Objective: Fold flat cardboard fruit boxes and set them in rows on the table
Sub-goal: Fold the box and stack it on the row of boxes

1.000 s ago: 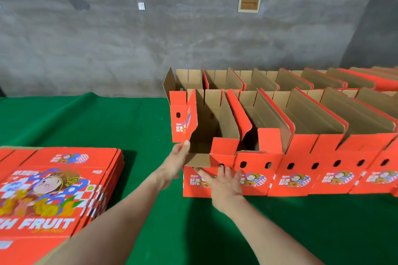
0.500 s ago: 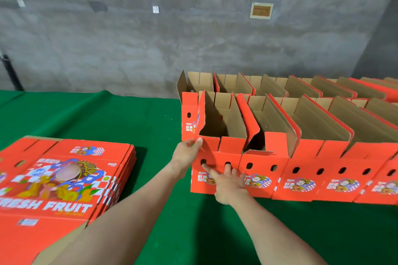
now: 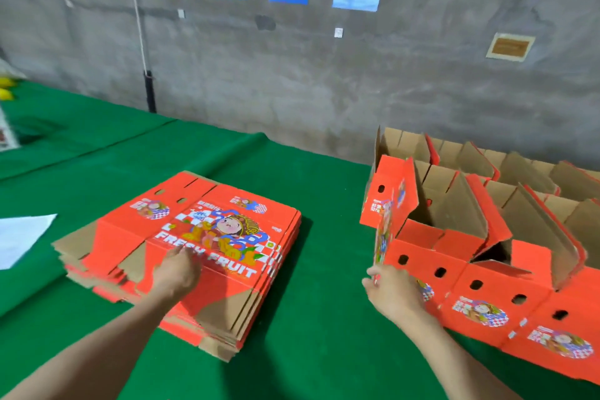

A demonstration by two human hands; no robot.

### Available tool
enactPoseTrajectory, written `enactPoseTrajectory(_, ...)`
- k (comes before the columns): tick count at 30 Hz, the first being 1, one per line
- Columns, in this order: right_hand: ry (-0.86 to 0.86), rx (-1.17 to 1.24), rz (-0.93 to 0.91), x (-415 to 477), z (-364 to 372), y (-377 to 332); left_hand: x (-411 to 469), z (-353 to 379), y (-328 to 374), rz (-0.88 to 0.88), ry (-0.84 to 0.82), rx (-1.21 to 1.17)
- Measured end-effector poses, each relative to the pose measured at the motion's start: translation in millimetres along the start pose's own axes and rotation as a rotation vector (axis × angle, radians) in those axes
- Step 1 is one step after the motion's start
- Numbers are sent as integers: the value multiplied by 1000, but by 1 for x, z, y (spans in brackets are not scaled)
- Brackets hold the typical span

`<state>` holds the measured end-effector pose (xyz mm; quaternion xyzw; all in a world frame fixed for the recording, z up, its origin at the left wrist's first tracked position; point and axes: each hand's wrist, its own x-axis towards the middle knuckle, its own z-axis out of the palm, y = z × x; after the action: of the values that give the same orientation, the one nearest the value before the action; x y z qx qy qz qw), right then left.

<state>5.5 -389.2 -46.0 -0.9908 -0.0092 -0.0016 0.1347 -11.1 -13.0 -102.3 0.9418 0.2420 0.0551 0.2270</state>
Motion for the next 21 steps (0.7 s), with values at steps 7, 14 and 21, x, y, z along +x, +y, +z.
enactPoseTrajectory(7, -200, 39, -111, -27, 39, -46, -3, 20, -32, 249, -171, 212)
enactPoseTrajectory(14, -334, 167, 26, -32, 80, -83, -38, 31, -27, 409, 32, 176)
enactPoseTrajectory(21, -302, 1069, 595, -38, 99, -101, -62, 52, -56, 466, -154, 163)
